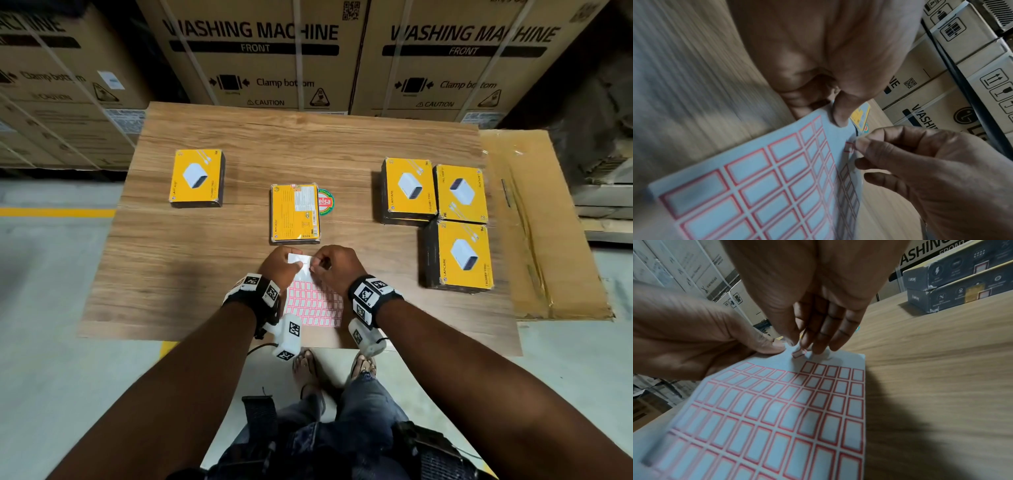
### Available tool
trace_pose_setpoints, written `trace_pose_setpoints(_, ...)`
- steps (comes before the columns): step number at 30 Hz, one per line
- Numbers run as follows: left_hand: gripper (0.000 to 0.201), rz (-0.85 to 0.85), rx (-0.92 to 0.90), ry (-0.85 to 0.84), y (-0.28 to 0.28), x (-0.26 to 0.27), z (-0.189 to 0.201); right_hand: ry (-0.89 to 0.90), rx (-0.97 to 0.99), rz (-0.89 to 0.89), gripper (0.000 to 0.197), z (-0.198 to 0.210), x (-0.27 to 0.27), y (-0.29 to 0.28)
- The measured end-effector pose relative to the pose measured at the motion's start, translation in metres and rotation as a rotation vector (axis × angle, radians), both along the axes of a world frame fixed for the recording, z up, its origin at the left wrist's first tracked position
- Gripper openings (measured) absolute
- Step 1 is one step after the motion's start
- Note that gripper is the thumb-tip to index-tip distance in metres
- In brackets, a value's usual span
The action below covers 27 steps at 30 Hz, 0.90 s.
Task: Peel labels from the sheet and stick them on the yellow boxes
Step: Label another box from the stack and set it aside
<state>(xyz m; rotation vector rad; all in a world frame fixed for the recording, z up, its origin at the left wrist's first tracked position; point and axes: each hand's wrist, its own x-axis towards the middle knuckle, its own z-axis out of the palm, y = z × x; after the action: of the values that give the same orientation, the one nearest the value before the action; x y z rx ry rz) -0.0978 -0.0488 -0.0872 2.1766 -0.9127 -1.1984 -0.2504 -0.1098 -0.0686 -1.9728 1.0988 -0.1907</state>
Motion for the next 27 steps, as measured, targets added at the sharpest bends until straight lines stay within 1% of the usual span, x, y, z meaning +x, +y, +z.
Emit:
trace_pose_setpoints(2,0.023,0.004,-0.007,-0.014,0.0,-0.003,-0.001,0.002,0.006,-0.008,0.006,-0.002,-0.003,-0.001)
trace_pose_setpoints(4,0.024,0.004,-0.019,-0.02,0.0,-0.004,-0.003,0.013,0.014,-0.013,0.016,-0.005,-0.004,-0.002)
trace_pose_setpoints(5,0.025,-0.002,-0.025,-0.029,0.0,-0.005,-0.004,0.028,0.007,-0.019,0.018,-0.006,-0.005,-0.003)
trace_pose_setpoints(8,0.027,-0.008,-0.03,-0.036,-0.001,-0.004,-0.006,0.061,-0.032,-0.029,0.004,-0.008,-0.005,-0.003)
trace_pose_setpoints(9,0.027,-0.006,-0.026,-0.036,-0.002,-0.004,-0.007,0.055,-0.036,-0.028,0.003,-0.009,-0.005,-0.003)
trace_pose_setpoints(12,0.027,-0.001,-0.026,-0.037,-0.004,-0.002,-0.007,0.037,-0.025,-0.019,0.004,-0.009,-0.004,-0.002)
trace_pose_setpoints(16,0.026,-0.024,-0.018,-0.088,-0.005,0.001,-0.008,0.007,0.014,-0.002,0.003,-0.007,-0.003,-0.003)
trace_pose_setpoints(22,0.026,-0.025,0.01,-0.141,-0.001,0.009,-0.015,-0.038,0.09,-0.072,0.004,-0.001,0.0,-0.004)
trace_pose_setpoints(23,0.024,-0.011,0.013,-0.155,0.0,0.01,-0.015,-0.038,0.093,-0.09,0.005,0.001,0.0,-0.006)
trace_pose_setpoints(25,0.018,0.073,-0.001,-0.199,0.002,0.016,-0.013,-0.031,0.071,-0.123,0.007,0.001,0.0,-0.011)
trace_pose_setpoints(27,0.019,0.171,-0.012,-0.268,0.002,0.024,-0.009,-0.041,0.055,-0.173,0.008,0.001,0.001,-0.017)
